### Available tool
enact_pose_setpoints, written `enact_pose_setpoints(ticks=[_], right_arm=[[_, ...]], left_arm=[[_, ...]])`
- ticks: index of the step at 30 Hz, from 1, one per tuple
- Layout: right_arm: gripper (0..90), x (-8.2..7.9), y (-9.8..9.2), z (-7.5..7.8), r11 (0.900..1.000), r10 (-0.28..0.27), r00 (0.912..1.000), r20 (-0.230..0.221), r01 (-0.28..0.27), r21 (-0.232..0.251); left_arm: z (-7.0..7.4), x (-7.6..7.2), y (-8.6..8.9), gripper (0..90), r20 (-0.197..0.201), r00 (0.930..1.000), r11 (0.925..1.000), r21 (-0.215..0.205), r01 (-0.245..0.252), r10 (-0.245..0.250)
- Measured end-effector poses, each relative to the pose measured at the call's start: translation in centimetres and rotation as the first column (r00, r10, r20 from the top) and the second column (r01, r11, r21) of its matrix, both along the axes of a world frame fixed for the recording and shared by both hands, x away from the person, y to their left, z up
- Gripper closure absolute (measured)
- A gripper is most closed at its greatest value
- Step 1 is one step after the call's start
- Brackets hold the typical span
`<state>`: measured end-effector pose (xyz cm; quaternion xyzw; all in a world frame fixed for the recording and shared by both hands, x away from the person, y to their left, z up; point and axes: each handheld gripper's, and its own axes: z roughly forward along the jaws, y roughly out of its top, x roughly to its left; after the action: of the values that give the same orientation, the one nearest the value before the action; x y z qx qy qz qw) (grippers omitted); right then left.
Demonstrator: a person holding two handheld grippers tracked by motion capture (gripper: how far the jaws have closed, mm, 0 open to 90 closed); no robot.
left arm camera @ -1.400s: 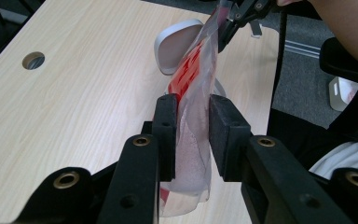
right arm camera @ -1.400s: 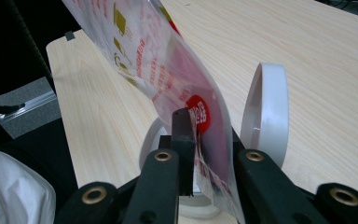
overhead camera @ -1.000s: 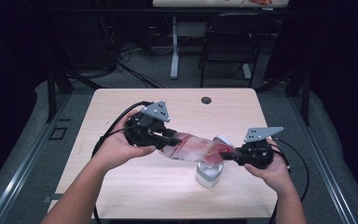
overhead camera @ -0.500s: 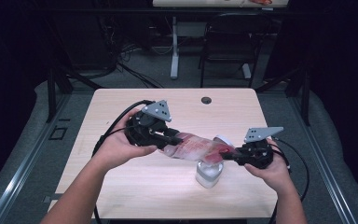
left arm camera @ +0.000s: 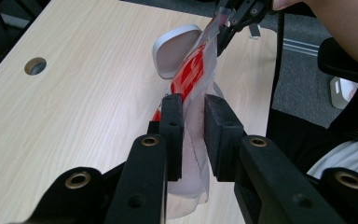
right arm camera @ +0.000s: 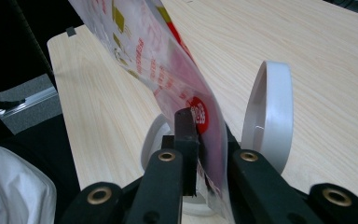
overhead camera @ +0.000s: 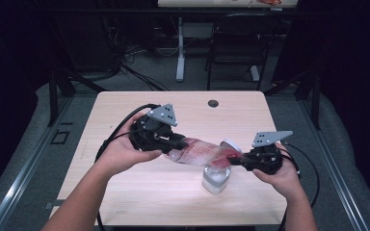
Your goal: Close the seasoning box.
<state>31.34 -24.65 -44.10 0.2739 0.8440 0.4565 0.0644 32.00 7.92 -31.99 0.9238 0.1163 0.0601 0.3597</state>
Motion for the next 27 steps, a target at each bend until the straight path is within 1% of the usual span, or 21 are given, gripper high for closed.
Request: enact_pose_setpoints(ticks=[16, 27], right_arm=[[86.2, -0.06, -0.07, 0.12, 1.0, 0.002, 1.0, 0.004, -0.002, 0.0], [86.3, -0.09, -0.23, 0.19, 1.0, 0.0, 1.0, 0.005, 0.0, 0.002]], left_arm=[[0.11, -0.04, -0.05, 79.7, 0.004, 1.0, 1.0, 0.003, 0.002, -0.002], [0.14, -0.03, -0.15, 79.3, -0.002, 1.0, 1.0, -0.006, 0.004, -0.004]])
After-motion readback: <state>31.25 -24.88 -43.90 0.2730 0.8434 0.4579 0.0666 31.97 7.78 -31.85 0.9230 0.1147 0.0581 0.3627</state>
